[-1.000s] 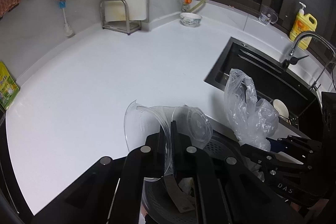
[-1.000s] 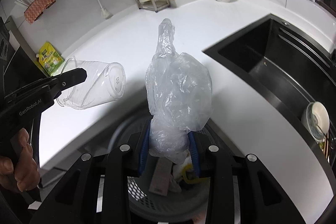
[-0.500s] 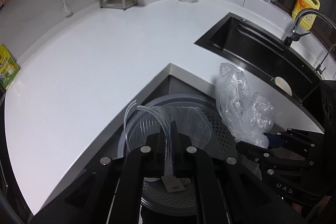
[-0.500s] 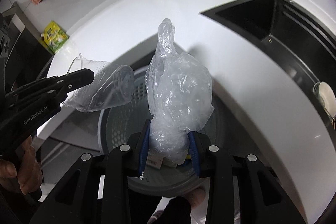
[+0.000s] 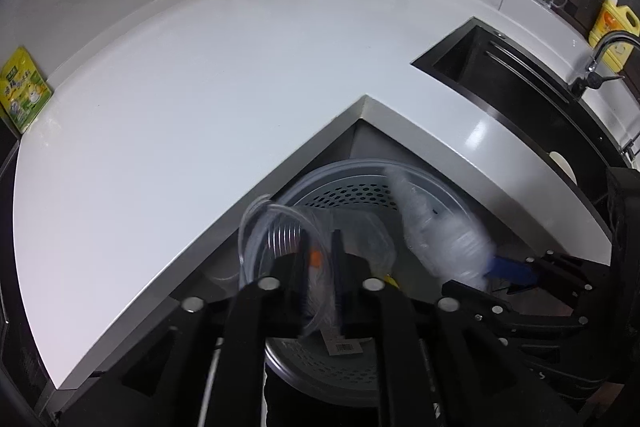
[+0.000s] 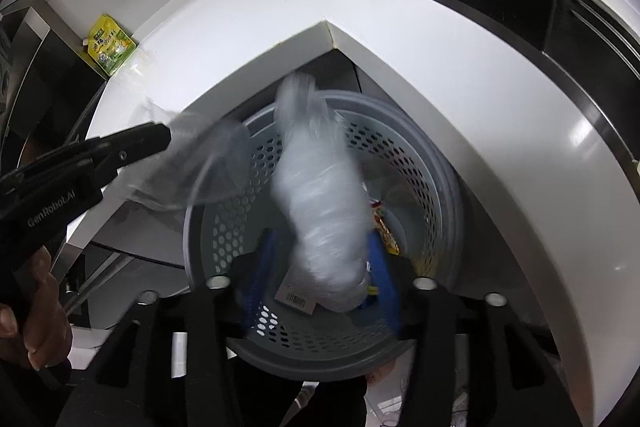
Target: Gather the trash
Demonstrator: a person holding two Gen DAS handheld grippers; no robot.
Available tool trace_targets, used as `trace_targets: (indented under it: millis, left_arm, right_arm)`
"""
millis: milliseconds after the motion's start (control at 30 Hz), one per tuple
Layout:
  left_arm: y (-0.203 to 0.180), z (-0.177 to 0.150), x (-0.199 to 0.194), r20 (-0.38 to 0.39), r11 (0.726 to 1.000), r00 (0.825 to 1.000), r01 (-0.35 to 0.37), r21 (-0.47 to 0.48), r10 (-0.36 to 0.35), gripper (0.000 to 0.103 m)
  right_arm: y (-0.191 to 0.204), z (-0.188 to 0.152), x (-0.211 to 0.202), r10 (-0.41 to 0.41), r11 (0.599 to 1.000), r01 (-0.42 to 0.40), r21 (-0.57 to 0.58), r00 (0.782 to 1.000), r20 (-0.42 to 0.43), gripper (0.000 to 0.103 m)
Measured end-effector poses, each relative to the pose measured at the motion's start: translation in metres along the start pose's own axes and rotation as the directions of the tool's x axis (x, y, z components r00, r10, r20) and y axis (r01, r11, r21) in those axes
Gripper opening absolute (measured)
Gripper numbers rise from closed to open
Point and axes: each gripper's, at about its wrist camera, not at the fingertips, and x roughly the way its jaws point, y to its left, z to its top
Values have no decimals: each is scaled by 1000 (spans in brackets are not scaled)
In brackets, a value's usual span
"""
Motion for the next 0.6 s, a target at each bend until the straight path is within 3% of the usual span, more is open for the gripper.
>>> trace_targets:
  millis: [133,600]
  left_arm:
    - [10,1,-5,11,999,1000,-20,-35,21,56]
    - [15,14,-25,24,995,998,-61,-74,63,73]
  right_arm:
    - [2,5,-1,-7,1000,7,-3,1000,13,57]
    - [-3,11,-31,-37,998,35,47,998,41,61]
